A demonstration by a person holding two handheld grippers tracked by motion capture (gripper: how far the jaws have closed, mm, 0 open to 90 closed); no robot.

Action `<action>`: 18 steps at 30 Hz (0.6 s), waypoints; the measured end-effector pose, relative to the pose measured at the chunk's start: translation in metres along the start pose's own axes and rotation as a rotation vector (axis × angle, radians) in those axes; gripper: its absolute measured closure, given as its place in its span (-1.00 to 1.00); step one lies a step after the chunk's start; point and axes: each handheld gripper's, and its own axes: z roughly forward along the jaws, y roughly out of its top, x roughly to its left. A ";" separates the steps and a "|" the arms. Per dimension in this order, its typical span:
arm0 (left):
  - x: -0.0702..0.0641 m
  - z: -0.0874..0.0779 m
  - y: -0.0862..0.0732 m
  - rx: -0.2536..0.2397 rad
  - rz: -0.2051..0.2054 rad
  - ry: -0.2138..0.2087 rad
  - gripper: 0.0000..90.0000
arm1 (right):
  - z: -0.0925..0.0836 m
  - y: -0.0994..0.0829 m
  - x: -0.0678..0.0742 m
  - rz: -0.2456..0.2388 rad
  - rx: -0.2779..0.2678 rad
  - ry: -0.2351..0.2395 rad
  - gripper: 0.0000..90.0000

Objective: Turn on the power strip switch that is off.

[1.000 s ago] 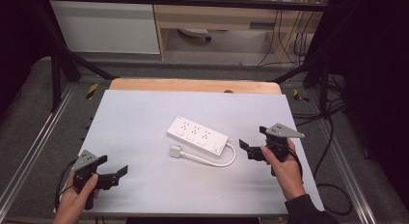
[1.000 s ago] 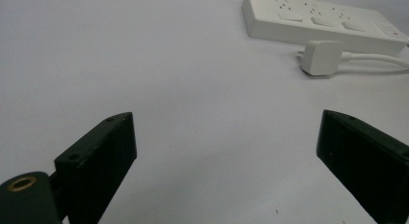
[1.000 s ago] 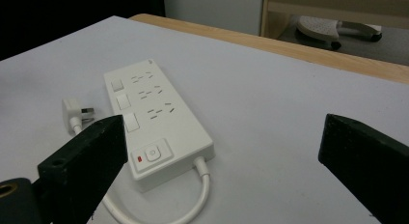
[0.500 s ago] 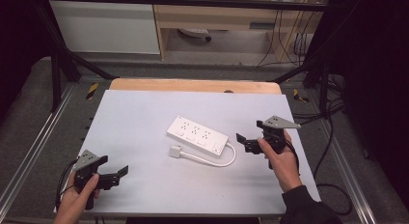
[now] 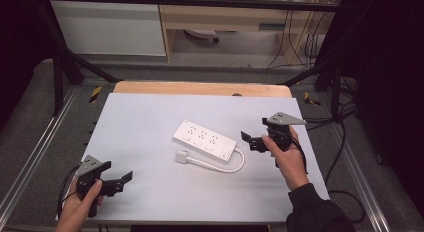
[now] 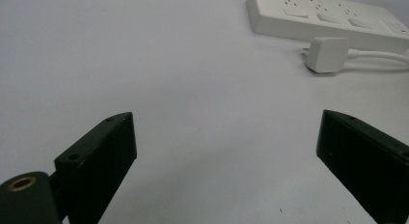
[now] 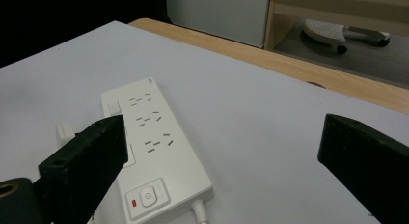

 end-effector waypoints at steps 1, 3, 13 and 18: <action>0.000 0.000 0.000 0.001 -0.001 0.000 -0.85 | 0.002 0.000 0.001 -0.002 0.006 0.003 -0.90; 0.000 0.000 0.000 0.001 0.000 0.000 -0.85 | 0.007 0.001 0.003 -0.014 0.018 0.007 -0.90; -0.001 0.003 0.002 0.007 0.006 -0.010 -0.85 | 0.020 0.007 0.009 -0.029 0.042 0.006 -0.89; -0.003 0.003 0.002 0.003 0.014 -0.013 -0.85 | 0.024 0.015 0.013 -0.041 0.036 0.012 -0.89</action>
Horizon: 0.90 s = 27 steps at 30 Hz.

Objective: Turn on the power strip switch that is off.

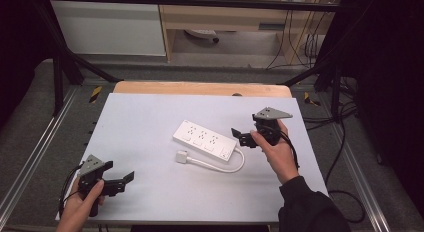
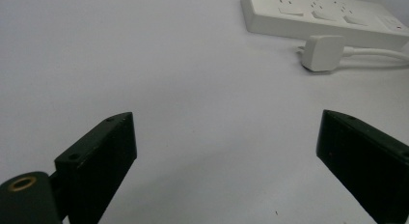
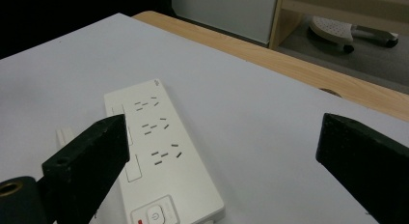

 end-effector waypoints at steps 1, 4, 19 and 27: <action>0.000 0.000 0.000 -0.002 0.001 -0.002 -0.85 | 0.000 0.000 0.000 0.000 0.000 0.000 -0.89; 0.000 0.000 0.000 0.000 -0.001 0.001 -0.85 | 0.004 0.005 0.001 -0.005 0.004 0.002 -0.89; 0.002 -0.002 -0.001 -0.002 -0.006 0.002 -0.85 | 0.012 0.022 0.003 -0.001 -0.009 0.006 -0.92; 0.002 0.000 -0.001 0.006 -0.006 -0.001 -0.85 | 0.017 0.034 0.007 -0.007 -0.019 0.010 -0.92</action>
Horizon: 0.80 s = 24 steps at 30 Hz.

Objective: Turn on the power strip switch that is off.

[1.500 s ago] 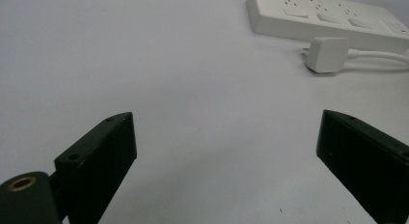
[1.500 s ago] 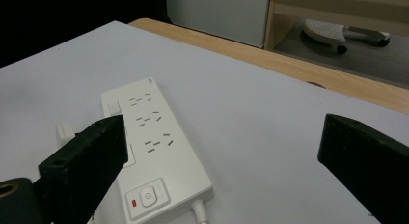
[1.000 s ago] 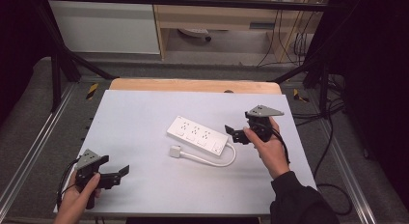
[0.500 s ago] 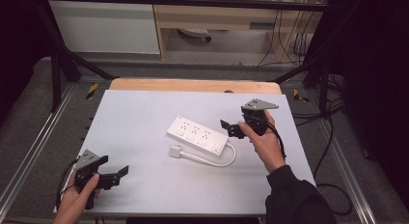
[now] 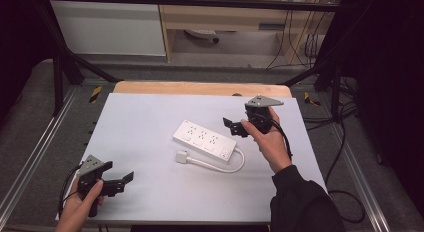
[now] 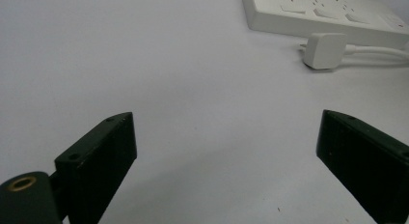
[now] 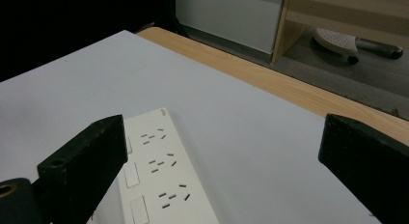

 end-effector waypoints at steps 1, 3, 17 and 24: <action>0.000 0.000 0.000 0.001 0.000 0.000 -0.85 | 0.001 0.001 0.001 0.000 -0.003 0.004 -0.92; 0.000 0.000 0.000 0.001 0.002 0.002 -0.85 | 0.004 0.002 0.004 -0.001 -0.002 0.007 -0.92; 0.000 -0.001 0.000 0.006 0.010 0.004 -0.85 | 0.027 0.017 0.026 -0.006 -0.032 0.022 -0.83; 0.002 -0.002 -0.002 0.006 -0.002 0.015 -0.85 | 0.036 0.021 0.035 -0.014 -0.023 0.027 -0.70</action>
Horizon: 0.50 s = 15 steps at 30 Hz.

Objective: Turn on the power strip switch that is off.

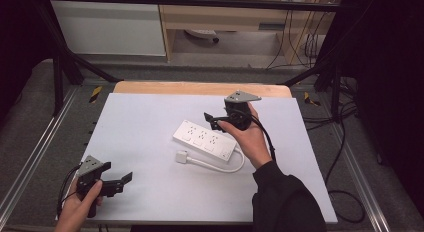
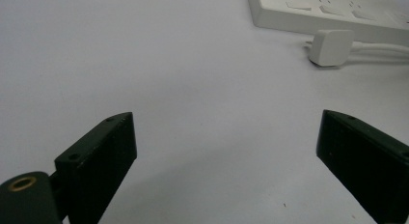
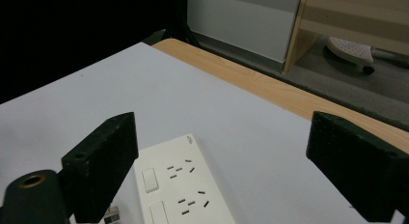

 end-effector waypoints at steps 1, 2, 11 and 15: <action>0.000 0.000 0.000 -0.001 -0.001 -0.002 -0.85 | 0.000 0.000 0.000 0.000 0.000 0.000 -0.70; 0.000 0.000 0.000 -0.001 0.002 -0.005 -0.85 | 0.001 0.000 0.001 0.001 0.002 0.001 -0.68; 0.000 0.000 0.000 0.005 0.006 -0.007 -0.85 | 0.012 -0.001 0.006 -0.001 -0.025 -0.003 -0.27; 0.000 0.000 0.000 0.008 0.009 -0.008 -0.85 | 0.022 -0.004 0.010 0.001 -0.024 -0.012 -0.01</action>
